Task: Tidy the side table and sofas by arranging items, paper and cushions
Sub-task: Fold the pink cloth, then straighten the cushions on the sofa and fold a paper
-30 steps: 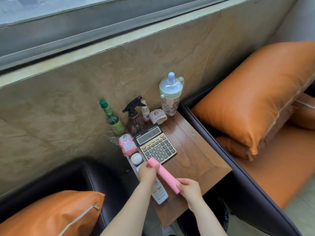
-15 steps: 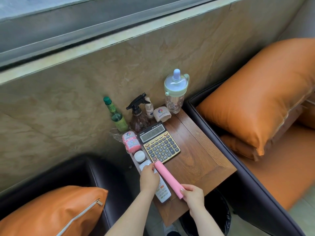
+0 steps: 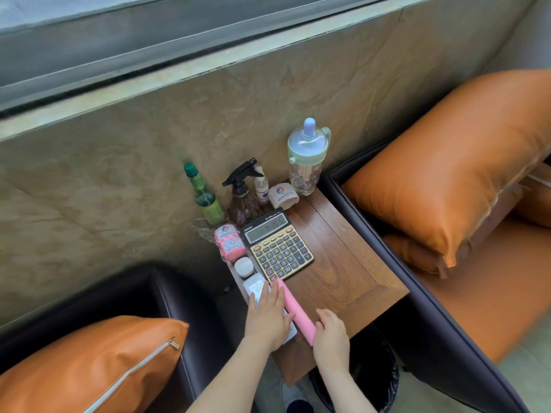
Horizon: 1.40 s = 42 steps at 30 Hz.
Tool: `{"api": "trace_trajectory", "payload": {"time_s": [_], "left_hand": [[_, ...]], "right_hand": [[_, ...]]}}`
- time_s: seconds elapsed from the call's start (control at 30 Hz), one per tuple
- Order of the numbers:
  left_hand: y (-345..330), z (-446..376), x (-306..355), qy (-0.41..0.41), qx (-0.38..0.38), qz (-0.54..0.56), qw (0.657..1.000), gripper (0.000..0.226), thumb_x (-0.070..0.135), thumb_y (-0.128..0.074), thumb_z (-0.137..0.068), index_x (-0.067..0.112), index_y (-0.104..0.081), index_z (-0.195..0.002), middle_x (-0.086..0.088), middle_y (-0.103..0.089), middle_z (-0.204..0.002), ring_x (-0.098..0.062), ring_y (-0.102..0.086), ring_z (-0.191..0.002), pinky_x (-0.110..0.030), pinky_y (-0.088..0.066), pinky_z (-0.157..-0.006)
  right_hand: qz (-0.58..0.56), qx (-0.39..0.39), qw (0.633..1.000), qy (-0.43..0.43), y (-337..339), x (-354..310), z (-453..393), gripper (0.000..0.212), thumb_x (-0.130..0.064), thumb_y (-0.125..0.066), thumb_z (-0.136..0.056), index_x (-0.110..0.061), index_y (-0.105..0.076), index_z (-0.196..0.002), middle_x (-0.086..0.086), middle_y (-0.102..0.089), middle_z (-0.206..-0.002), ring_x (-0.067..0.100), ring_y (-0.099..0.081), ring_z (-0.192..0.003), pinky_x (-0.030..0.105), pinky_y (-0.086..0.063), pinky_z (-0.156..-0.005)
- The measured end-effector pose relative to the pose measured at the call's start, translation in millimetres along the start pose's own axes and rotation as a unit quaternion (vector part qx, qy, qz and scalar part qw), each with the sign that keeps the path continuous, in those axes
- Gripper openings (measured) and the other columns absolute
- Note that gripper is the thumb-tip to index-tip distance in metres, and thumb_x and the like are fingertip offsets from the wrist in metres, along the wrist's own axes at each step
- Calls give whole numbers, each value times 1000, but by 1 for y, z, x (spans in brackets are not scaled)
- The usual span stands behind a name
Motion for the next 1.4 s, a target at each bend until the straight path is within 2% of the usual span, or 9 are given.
{"api": "trace_trajectory", "payload": {"time_s": [0.17, 0.23, 0.43, 0.57, 0.67, 0.87, 1.07, 1.27, 1.4], "left_hand": [[19, 22, -13, 29, 36, 41, 998, 66, 46, -27, -101, 16, 0, -153, -2, 5, -161, -21, 9, -147, -43, 4, -117], [33, 34, -30, 55, 57, 70, 994, 65, 45, -28, -101, 19, 0, -153, 0, 5, -161, -20, 10, -147, -44, 3, -117], [73, 88, -104, 165, 117, 111, 973, 61, 42, -26, -102, 19, -3, -153, 1, 8, -160, -19, 12, -146, -42, 4, -117], [66, 138, -157, 251, 133, 133, 950, 60, 43, -25, -102, 19, -3, -153, -1, 7, -160, -21, 11, -147, -44, 1, -117], [44, 183, -193, 318, 119, 158, 927, 61, 44, -23, -102, 17, -1, -153, -3, 9, -160, -23, 13, -146, -46, 4, -117], [2, 274, -244, 436, 110, 193, 872, 62, 45, -23, -101, 18, 1, -153, -3, 12, -159, -23, 17, -145, -50, 9, -115], [-44, 363, -291, 507, 102, 203, 832, 66, 46, -26, -101, 18, 6, -152, -5, 19, -158, -25, 20, -144, -52, 9, -114], [-96, 418, -332, 494, 82, 205, 841, 78, 46, -40, -97, 19, 10, -151, -4, 23, -157, -27, 24, -143, -54, 11, -113], [-120, 439, -359, 479, 78, 187, 854, 79, 40, -43, -98, 19, 11, -151, -2, 24, -156, -23, 26, -142, -53, 13, -112]], "right_hand": [[103, -12, 986, 130, 0, -61, 11, 49, -19, -29, -101, -17, -21, -149, -2, -18, -157, 13, -11, -145, 32, -17, -114], [111, -24, 976, 185, -5, -90, 18, 52, -21, -25, -97, -17, -23, -148, 0, -23, -155, 17, -17, -144, 32, -20, -113], [103, -51, 946, 304, -41, -172, 54, 49, -20, -38, -98, -19, -25, -145, 6, -35, -150, 21, -29, -141, 34, -21, -115], [172, -150, 904, 363, -87, -204, 88, 55, -37, -18, -97, -18, -19, -149, -2, -17, -157, 13, -10, -145, 29, -9, -116], [229, -186, 864, 409, -115, -223, 115, 52, -36, -26, -102, -18, -16, -150, -2, -14, -158, 14, -7, -146, 32, -9, -117], [273, -238, 813, 457, -170, -245, 176, 56, -41, -30, -100, -18, -18, -149, 0, -18, -157, 17, -11, -145, 35, -14, -116], [300, -273, 783, 471, -226, -252, 250, 57, -43, -28, -100, -19, -15, -150, 1, -11, -158, 19, -4, -146, 38, -9, -117], [323, -283, 794, 430, -273, -240, 296, 59, -42, -31, -100, -22, -9, -151, 2, -2, -159, 22, 2, -146, 45, -10, -116], [330, -265, 781, 460, -301, -247, 327, 64, -42, -36, -99, -23, -4, -151, 3, 4, -159, 22, 6, -146, 45, -8, -116]]}}
Point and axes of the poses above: each hand's wrist, its own z-axis away from the middle knuckle, its own y-axis out of the back of the hand, x = y × z, the point moved 9 cm from there along -z, towards the middle knuckle
